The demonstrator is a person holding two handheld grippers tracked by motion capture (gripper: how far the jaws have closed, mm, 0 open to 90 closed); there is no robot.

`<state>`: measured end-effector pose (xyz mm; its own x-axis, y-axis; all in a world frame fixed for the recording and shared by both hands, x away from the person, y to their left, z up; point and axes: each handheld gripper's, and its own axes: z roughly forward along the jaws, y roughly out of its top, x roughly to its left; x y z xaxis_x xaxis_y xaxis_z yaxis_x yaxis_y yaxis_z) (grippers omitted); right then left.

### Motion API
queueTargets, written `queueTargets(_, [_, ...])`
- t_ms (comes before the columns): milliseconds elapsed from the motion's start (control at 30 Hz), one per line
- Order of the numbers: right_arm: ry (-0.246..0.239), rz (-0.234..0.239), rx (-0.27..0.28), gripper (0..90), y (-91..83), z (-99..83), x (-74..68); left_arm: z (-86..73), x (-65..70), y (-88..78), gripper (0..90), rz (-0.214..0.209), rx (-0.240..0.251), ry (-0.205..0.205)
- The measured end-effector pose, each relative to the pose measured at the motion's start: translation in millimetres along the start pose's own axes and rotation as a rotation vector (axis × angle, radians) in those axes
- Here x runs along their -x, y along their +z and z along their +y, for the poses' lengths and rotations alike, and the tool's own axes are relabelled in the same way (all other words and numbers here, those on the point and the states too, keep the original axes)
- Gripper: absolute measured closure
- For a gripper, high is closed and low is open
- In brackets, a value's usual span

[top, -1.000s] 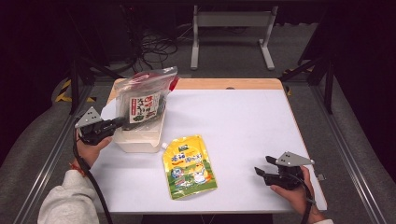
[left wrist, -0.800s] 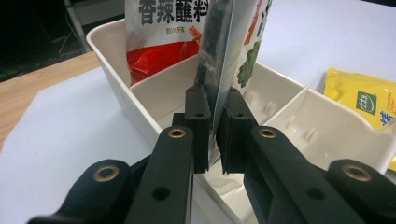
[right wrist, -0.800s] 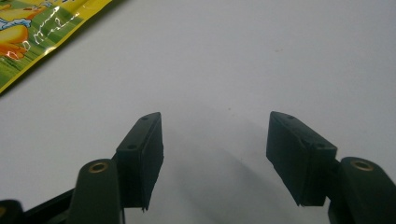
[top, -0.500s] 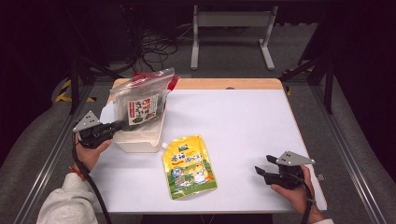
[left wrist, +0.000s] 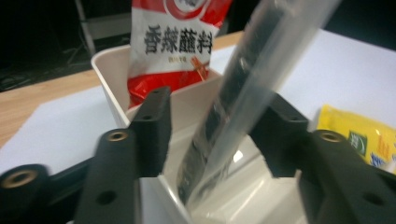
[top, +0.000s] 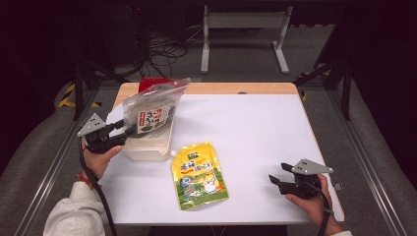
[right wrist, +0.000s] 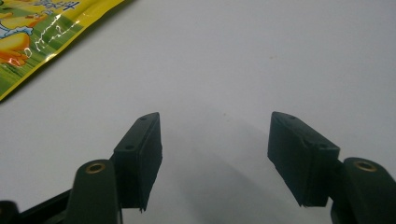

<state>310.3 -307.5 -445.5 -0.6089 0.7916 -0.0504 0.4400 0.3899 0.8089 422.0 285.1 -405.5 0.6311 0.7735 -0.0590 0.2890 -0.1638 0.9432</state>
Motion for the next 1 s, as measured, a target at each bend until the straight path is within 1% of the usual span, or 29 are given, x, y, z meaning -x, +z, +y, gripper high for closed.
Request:
queueTargets(33, [0.001,-0.002,0.0,34.4,-0.3,0.1,0.1,1.0,1.2,0.7,45.0,0.001,0.0,0.001])
queueTargets(67, [0.002,-0.002,0.001,34.3,-0.4,0.1,0.3,1.8,2.8,1.8,46.0,-0.007,0.003,0.009])
queueTargets(100, [0.003,-0.002,0.002,34.3,-0.6,0.2,0.4,1.8,2.8,1.8,48.0,-0.007,0.003,0.009])
queueTargets(133, [0.003,-0.002,0.002,34.3,-0.6,0.2,0.4,2.9,4.9,3.3,48.0,-0.007,0.011,0.019])
queueTargets(167, [0.003,-0.004,0.002,34.2,-0.7,0.2,0.5,4.1,6.4,4.1,50.7,-0.018,0.016,0.03])
queueTargets(233, [0.003,-0.002,0.002,34.1,-0.4,0.2,0.5,5.8,8.9,5.5,54.3,-0.009,0.037,0.035])
queueTargets(267, [0.004,-0.001,0.001,34.1,-0.1,0.1,0.6,6.1,9.1,5.8,58.5,-0.016,0.043,0.041])
queueTargets(300, [0.004,-0.002,0.001,34.0,0.1,0.1,0.6,6.5,9.9,6.0,66.0,-0.005,0.038,0.054])
queueTargets(333, [0.003,-0.002,0.0,34.0,0.2,0.2,0.5,6.8,9.9,6.2,69.2,-0.003,0.032,0.062])
queueTargets(367, [0.003,-0.001,0.0,34.0,0.4,0.2,0.4,6.5,9.7,6.5,71.8,-0.001,0.029,0.063])
queueTargets(467, [0.004,0.004,0.0,34.1,1.2,0.6,-0.2,4.8,7.5,6.3,76.0,-0.013,0.028,0.068])
queueTargets(500, [0.002,0.006,0.0,34.0,1.6,0.8,-0.5,4.3,6.6,6.0,76.5,-0.015,0.026,0.075])
queueTargets(567, [-0.001,0.005,-0.003,34.0,2.1,1.1,-1.1,3.5,5.8,6.0,77.7,-0.015,0.027,0.073])
queueTargets(600, [-0.003,0.006,-0.001,34.0,2.4,1.2,-1.6,1.5,4.7,5.9,77.7,-0.026,0.034,0.068])
queueTargets(633, [-0.006,0.009,-0.002,34.0,2.5,1.5,-2.3,0.6,3.8,5.3,77.9,-0.021,0.033,0.07])
queueTargets(667, [-0.007,0.008,-0.002,34.0,2.5,1.7,-2.5,-1.2,2.3,5.3,78.1,-0.022,0.041,0.065])
queueTargets(700, [-0.007,0.01,-0.002,34.1,2.4,1.7,-2.5,-2.7,1.5,5.4,78.3,-0.033,0.048,0.054])
queueTargets(800, [-0.006,0.007,0.0,34.0,2.1,1.4,-1.6,-4.5,0.8,5.3,78.6,-0.033,0.054,0.057])
queueTargets(1000, [-0.006,0.007,0.0,34.0,1.8,1.4,-1.6,-5.9,0.2,4.8,78.5,-0.036,0.057,0.048])
